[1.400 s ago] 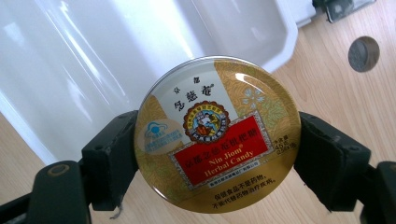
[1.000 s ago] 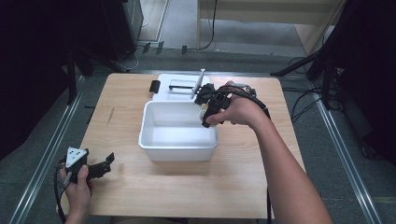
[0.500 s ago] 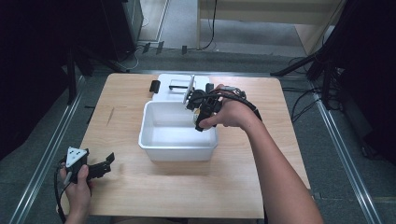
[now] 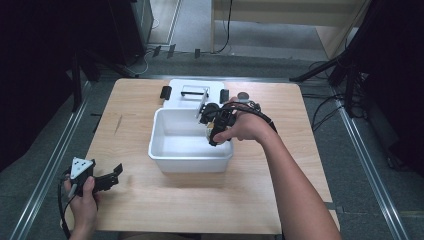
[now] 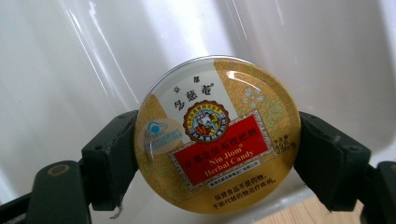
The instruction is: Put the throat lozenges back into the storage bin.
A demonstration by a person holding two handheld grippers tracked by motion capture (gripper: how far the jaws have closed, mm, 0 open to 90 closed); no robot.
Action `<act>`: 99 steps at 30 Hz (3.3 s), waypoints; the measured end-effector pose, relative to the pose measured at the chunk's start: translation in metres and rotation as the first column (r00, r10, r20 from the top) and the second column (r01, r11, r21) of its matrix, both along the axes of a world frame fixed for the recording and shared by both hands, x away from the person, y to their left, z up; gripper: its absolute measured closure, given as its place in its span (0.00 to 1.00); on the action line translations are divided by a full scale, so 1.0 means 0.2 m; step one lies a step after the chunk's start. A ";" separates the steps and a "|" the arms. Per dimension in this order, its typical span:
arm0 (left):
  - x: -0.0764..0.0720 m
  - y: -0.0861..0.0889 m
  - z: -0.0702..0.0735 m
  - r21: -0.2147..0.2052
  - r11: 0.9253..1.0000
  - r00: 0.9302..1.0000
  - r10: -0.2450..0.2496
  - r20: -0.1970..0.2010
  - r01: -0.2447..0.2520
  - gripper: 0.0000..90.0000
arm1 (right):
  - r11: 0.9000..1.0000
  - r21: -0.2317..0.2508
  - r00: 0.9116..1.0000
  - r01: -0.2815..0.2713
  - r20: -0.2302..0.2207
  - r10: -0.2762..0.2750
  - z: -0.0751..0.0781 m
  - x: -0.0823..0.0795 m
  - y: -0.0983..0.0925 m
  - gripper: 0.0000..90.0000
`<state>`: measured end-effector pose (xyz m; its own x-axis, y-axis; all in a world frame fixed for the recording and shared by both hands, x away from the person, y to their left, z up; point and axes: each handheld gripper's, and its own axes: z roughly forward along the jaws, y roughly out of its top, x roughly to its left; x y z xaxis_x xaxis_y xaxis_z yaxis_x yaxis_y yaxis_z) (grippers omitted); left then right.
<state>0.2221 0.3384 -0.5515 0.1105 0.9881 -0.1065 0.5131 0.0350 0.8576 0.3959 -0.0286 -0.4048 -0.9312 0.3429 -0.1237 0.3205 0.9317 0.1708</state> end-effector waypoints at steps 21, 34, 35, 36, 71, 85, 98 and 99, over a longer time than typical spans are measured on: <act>0.00 0.00 0.00 0.005 1.000 1.000 -0.001 -0.003 0.001 0.00 | 0.996 -0.089 0.999 -0.032 0.032 0.035 -0.16 -0.02 0.05 0.23; 0.00 0.00 0.00 0.001 1.000 1.000 -0.001 -0.005 0.001 0.00 | 0.995 -0.097 0.999 -0.022 0.040 0.026 -0.18 -0.03 0.07 0.21; 0.00 0.00 0.00 0.001 1.000 1.000 0.000 -0.005 0.000 0.00 | 0.995 -0.097 0.998 -0.032 0.042 0.036 -0.18 -0.03 0.06 0.19; 0.00 0.00 0.00 0.001 1.000 1.000 0.000 -0.005 0.000 0.00 | 0.995 -0.097 0.999 -0.030 0.041 0.034 -0.18 -0.03 0.06 0.18; 0.00 0.00 0.00 0.004 1.000 1.000 -0.003 0.001 0.003 0.00 | 0.964 0.162 0.970 0.209 0.088 -0.225 0.19 -0.11 -0.25 0.14; 0.00 -0.01 0.00 0.011 1.000 1.000 0.002 0.006 -0.002 0.00 | 0.926 0.201 0.937 0.321 0.075 -0.341 0.13 -0.16 -0.55 0.03; -0.01 -0.02 0.00 0.031 1.000 1.000 0.002 0.013 -0.002 0.00 | 0.857 0.256 0.877 0.448 0.060 -0.477 -0.07 -0.23 -0.88 0.02; -0.01 -0.02 0.00 0.030 1.000 1.000 0.001 0.013 -0.001 0.00 | 0.852 0.260 0.873 0.455 0.056 -0.484 -0.08 -0.24 -0.90 0.02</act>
